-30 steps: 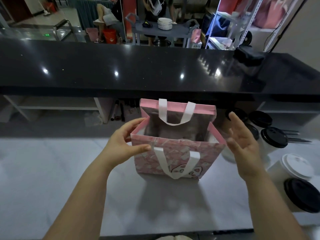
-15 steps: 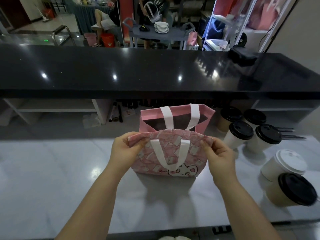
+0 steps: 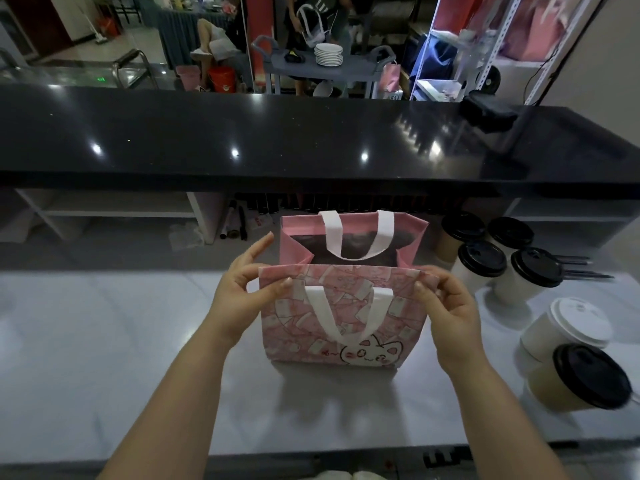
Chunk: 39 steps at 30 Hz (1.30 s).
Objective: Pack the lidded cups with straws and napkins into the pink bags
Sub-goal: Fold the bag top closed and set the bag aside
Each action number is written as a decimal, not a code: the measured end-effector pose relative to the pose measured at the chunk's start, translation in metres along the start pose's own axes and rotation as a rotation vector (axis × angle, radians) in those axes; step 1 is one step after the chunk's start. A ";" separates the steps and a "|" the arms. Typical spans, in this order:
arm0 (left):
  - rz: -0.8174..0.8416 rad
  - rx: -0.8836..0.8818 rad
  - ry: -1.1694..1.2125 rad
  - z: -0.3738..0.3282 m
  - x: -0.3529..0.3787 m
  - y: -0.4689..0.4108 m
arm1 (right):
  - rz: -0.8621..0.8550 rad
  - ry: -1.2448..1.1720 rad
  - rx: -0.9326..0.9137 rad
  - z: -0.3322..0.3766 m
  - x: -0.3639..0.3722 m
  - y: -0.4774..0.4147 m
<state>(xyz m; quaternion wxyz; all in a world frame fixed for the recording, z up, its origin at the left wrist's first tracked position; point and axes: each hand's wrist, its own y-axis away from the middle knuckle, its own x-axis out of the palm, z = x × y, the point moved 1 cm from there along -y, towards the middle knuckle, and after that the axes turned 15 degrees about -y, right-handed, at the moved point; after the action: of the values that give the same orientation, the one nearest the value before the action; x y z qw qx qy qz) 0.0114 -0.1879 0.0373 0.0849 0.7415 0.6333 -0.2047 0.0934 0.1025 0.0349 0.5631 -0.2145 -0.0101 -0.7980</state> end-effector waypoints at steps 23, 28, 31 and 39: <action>-0.271 0.012 0.072 0.006 0.020 -0.020 | -0.017 0.123 -0.097 -0.012 -0.007 -0.029; -0.258 -0.041 0.176 0.009 0.020 -0.024 | -0.003 0.079 -0.120 -0.010 -0.004 -0.034; -0.239 -0.031 0.190 0.009 0.021 -0.026 | -0.033 0.140 -0.115 -0.010 -0.001 -0.035; -0.105 -0.015 0.062 0.001 0.012 -0.037 | 0.315 0.539 -0.080 0.029 0.021 -0.053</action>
<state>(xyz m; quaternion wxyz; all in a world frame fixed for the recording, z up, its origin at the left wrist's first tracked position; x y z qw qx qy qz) -0.0237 -0.1710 0.0367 0.0598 0.7127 0.6750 -0.1812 0.0495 0.1108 0.0808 0.6532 -0.0159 0.2042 -0.7289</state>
